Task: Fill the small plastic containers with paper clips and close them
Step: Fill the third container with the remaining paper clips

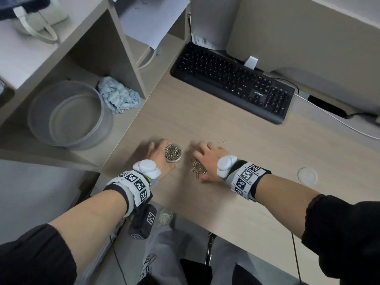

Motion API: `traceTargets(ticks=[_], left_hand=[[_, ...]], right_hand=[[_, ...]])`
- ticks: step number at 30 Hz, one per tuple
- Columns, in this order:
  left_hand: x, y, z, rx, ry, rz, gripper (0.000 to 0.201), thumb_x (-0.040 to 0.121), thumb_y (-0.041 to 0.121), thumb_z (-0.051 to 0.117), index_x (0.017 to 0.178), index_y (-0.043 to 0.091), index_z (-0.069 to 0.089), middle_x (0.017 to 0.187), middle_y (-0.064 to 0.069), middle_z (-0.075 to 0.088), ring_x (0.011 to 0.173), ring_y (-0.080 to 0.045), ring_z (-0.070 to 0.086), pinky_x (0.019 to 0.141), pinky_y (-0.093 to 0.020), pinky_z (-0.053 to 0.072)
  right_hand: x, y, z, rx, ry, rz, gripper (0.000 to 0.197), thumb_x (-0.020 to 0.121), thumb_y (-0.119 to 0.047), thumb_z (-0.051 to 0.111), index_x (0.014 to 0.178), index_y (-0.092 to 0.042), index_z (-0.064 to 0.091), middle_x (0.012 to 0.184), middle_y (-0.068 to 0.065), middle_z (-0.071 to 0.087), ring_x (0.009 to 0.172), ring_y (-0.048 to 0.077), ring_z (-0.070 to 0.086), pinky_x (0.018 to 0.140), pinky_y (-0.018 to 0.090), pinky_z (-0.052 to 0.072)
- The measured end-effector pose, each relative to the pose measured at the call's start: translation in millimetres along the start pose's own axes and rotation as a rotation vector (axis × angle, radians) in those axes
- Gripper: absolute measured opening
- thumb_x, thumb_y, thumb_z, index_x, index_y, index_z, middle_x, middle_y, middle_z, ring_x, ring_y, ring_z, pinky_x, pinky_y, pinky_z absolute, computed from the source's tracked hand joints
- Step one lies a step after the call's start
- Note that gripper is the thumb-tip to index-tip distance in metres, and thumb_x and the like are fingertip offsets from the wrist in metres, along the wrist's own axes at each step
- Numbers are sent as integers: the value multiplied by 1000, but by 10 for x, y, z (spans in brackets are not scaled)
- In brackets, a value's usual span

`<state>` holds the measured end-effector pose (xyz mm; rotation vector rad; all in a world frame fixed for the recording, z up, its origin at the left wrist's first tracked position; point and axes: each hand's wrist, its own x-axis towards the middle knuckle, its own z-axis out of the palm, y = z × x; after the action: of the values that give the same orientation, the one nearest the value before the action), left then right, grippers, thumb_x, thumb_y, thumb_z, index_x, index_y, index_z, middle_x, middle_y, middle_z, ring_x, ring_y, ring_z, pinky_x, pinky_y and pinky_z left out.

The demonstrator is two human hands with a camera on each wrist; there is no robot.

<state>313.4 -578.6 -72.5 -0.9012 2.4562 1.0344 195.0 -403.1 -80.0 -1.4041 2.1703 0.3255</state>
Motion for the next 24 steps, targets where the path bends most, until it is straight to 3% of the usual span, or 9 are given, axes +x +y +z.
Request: traceTargets(ticks=[7, 10, 12, 15, 18, 24], left_hand=[[-44, 80, 43, -10, -13, 7, 67, 70, 16, 78, 130, 27, 47, 118, -10, 41, 100, -28, 53, 86, -27, 44], [-66, 118, 72, -7, -18, -5, 67, 70, 18, 78, 129, 27, 48, 116, -9, 40, 96, -30, 56, 89, -31, 47], [-87, 137, 99, 11, -30, -3, 68, 70, 20, 79, 129, 27, 47, 116, -9, 39, 94, -32, 57, 90, -34, 48], [-106, 181, 130, 26, -34, 3, 65, 70, 21, 77, 128, 29, 47, 115, -8, 39, 93, -33, 58, 88, -36, 49], [-114, 203, 159, 37, -30, 2, 64, 69, 24, 76, 126, 32, 47, 114, -7, 42, 95, -33, 58, 88, -38, 50], [-128, 218, 201, 49, -35, 10, 63, 68, 27, 75, 123, 37, 46, 117, -5, 48, 106, -29, 55, 87, -36, 49]], right_hand=[[-178, 94, 104, 138, -27, 34, 53, 91, -34, 62, 135, -16, 38, 133, 12, 37, 113, 32, 49, 80, 41, 51], [-210, 139, 146, 230, 36, 64, 42, 94, -36, 56, 128, -14, 44, 127, 11, 40, 109, 34, 52, 84, 41, 48], [-249, 193, 143, 273, 45, 93, 45, 91, -45, 57, 123, -14, 47, 123, 10, 42, 107, 33, 52, 86, 39, 46], [-334, 280, 156, 184, -17, 71, 61, 80, -51, 66, 126, -17, 42, 123, 8, 40, 106, 30, 50, 79, 36, 46], [-358, 256, 196, 115, -48, 26, 67, 80, -42, 69, 134, -18, 36, 125, 10, 37, 106, 30, 51, 76, 37, 49], [-278, 200, 153, 194, -26, 6, 57, 89, -27, 63, 138, -19, 36, 126, 12, 39, 104, 34, 54, 84, 41, 50]])
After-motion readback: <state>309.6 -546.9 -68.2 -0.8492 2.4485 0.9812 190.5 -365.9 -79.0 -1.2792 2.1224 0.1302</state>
